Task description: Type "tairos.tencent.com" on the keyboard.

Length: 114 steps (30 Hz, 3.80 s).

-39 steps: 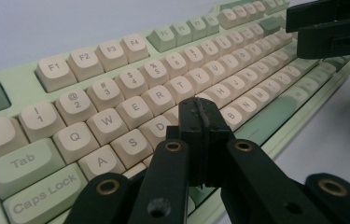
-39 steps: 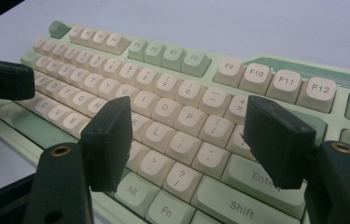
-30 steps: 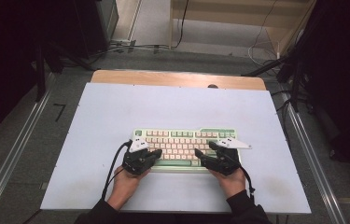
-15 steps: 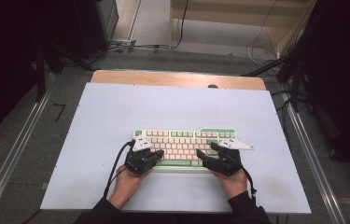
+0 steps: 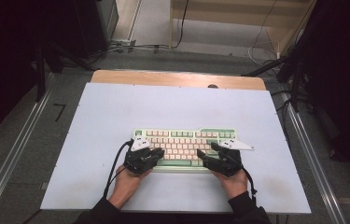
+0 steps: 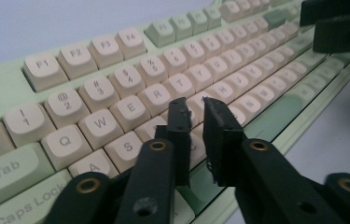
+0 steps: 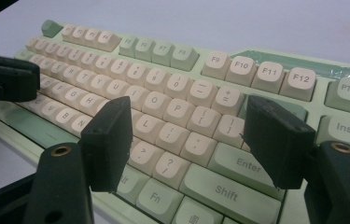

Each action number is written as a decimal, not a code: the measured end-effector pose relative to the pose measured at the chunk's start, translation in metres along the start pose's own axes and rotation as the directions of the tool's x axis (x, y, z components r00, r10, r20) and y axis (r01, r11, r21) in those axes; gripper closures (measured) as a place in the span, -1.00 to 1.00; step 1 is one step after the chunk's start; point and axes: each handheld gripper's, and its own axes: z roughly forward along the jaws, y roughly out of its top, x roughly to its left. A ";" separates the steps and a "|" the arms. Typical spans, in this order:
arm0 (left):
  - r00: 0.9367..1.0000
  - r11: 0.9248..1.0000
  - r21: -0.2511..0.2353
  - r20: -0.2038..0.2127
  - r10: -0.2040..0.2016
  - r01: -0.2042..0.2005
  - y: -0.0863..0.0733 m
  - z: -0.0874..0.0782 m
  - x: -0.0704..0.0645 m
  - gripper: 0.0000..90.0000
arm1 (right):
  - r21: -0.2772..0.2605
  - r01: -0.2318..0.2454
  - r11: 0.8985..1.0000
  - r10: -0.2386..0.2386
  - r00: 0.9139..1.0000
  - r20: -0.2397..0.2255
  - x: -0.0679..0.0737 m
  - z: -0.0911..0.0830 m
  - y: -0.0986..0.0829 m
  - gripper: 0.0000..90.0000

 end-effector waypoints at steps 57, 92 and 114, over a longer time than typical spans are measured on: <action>0.983 0.990 -0.116 -0.159 -0.093 0.076 -0.022 -0.042 0.016 -0.01 | 0.048 0.066 0.997 -0.064 0.997 -0.041 0.016 0.042 0.017 0.95; 0.986 0.992 -0.108 -0.145 -0.080 0.064 -0.019 -0.038 0.015 -0.02 | 0.014 0.013 1.000 -0.012 0.998 -0.060 0.014 0.027 0.020 -0.25; 0.987 0.992 -0.107 -0.140 -0.078 0.063 -0.018 -0.036 0.015 -0.02 | 0.007 0.073 0.997 -0.072 0.991 -0.110 0.025 0.021 0.014 0.95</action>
